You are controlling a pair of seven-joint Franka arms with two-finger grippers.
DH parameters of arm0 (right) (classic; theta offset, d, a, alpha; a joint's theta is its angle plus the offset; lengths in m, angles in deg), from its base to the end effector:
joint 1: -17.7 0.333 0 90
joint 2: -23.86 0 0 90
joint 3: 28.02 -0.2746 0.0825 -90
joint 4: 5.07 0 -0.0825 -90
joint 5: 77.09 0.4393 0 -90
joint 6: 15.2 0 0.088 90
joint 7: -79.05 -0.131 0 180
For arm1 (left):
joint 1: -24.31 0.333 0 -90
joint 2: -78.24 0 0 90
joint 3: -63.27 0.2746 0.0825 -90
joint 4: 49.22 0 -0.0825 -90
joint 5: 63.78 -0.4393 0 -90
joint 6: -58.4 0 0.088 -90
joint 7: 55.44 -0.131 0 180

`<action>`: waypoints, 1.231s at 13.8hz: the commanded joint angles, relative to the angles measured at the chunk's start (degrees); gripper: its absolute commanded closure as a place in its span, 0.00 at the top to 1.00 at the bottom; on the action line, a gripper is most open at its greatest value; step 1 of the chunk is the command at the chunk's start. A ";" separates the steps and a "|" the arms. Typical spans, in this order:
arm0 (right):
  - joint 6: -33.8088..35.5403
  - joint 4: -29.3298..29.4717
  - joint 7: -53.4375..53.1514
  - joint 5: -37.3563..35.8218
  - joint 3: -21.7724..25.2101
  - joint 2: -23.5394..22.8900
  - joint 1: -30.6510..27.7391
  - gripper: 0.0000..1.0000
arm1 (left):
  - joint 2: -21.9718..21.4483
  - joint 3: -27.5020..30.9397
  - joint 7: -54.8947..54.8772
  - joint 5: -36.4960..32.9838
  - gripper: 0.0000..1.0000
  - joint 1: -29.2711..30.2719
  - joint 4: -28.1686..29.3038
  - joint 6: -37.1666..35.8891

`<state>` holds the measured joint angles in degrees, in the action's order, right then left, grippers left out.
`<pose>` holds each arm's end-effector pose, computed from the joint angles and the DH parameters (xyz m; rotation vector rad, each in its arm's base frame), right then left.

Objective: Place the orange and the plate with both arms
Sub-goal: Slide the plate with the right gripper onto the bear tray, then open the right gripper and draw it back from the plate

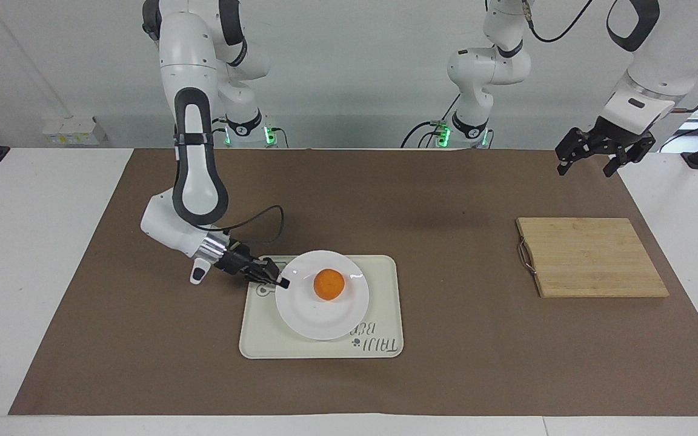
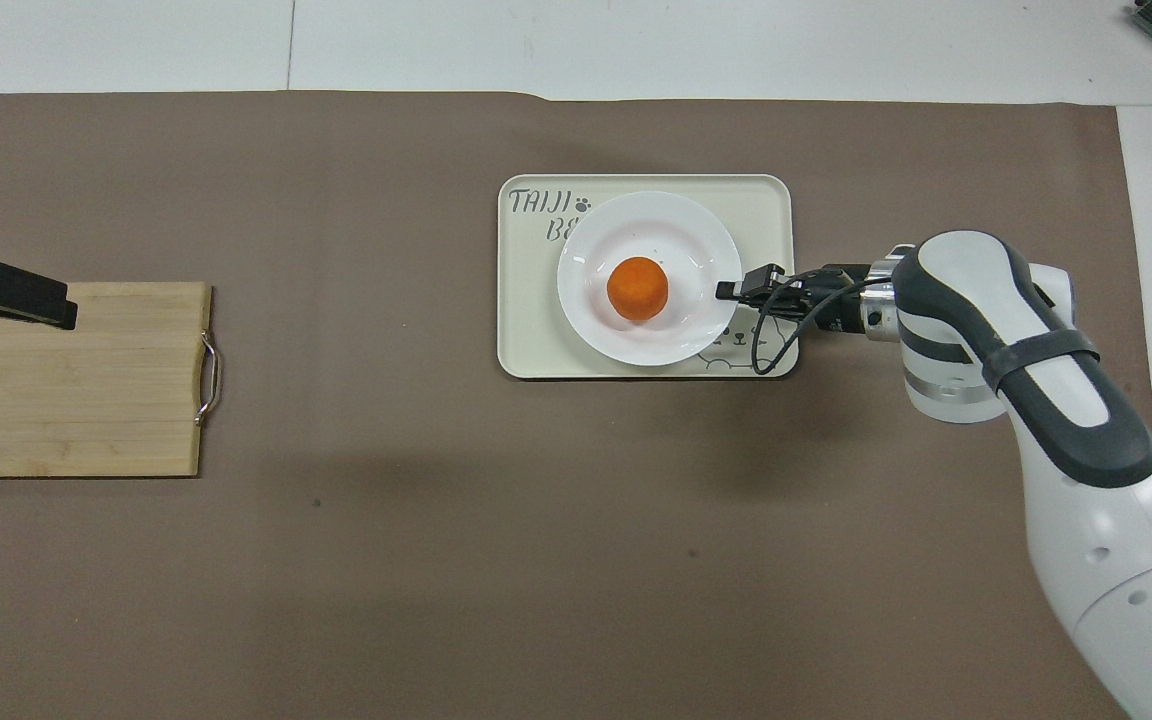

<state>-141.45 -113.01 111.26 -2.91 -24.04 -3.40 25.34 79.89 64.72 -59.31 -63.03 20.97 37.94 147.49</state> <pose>0.6566 0.0936 0.1692 -2.1942 0.3086 -0.1339 0.6161 -0.0222 0.5662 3.1253 -0.1576 0.0080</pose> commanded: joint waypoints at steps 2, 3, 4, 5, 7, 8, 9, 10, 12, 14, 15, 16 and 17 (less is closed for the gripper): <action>-2.14 -0.52 -1.45 -1.23 -0.19 0.10 0.37 0.44 | -0.69 -0.22 0.53 -1.10 1.00 0.17 0.38 -0.59; -3.11 -0.52 -1.54 -1.23 -0.28 0.10 0.37 0.99 | -0.69 -0.22 0.53 -1.10 1.00 0.17 0.38 -0.59; -3.47 -0.17 -1.80 -1.23 -0.19 0.19 0.11 1.00 | -0.69 -0.22 0.53 -1.10 1.00 0.17 0.38 -0.59; -3.39 0.18 -2.06 -1.41 0.07 0.45 0.02 1.00 | -0.69 -0.22 0.53 -1.10 1.00 0.17 0.38 -0.59; -3.65 0.97 -2.68 -4.90 0.25 0.72 -0.42 1.00 | -0.69 -0.22 0.53 -1.10 1.00 0.17 0.38 -0.59; -3.82 1.58 -3.55 -8.06 0.42 0.89 -0.60 1.00 | -0.69 -0.22 0.53 -1.10 1.00 0.17 0.38 -0.59; -3.83 2.46 -4.95 -11.05 0.86 1.24 -0.77 1.00 | -0.69 -0.22 0.53 -1.10 1.00 0.17 0.38 -0.59; -3.83 3.16 -6.44 -13.86 1.30 1.77 -0.95 1.00 | -0.69 -0.22 0.53 -1.10 1.00 0.17 0.38 -0.68; -3.83 4.83 -9.00 -20.01 2.52 2.64 -0.78 1.00 | -0.69 -0.22 0.53 -1.10 1.00 0.17 0.38 -0.59; -3.83 6.59 -12.68 -28.70 3.49 4.05 -0.69 1.00 | -0.69 -0.22 0.53 -1.10 1.00 0.17 0.38 -0.59; -3.83 7.38 -15.14 -33.70 3.76 4.84 -0.60 1.00 | -0.69 -0.22 0.53 -1.10 1.00 0.17 0.38 -0.59; -3.83 7.82 -17.86 -39.32 3.85 6.24 -0.69 1.00 | -0.69 -0.22 0.53 -1.10 1.00 0.17 0.38 -0.68; -3.65 7.91 -20.23 -44.68 4.02 7.65 -0.60 1.00 | -0.69 -0.22 0.53 -1.10 1.00 0.17 0.38 -0.59</action>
<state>-144.90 -105.24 95.35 -39.76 -20.07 1.66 24.74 79.89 64.72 -59.31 -63.03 20.97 37.94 147.49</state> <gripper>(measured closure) 0.000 0.000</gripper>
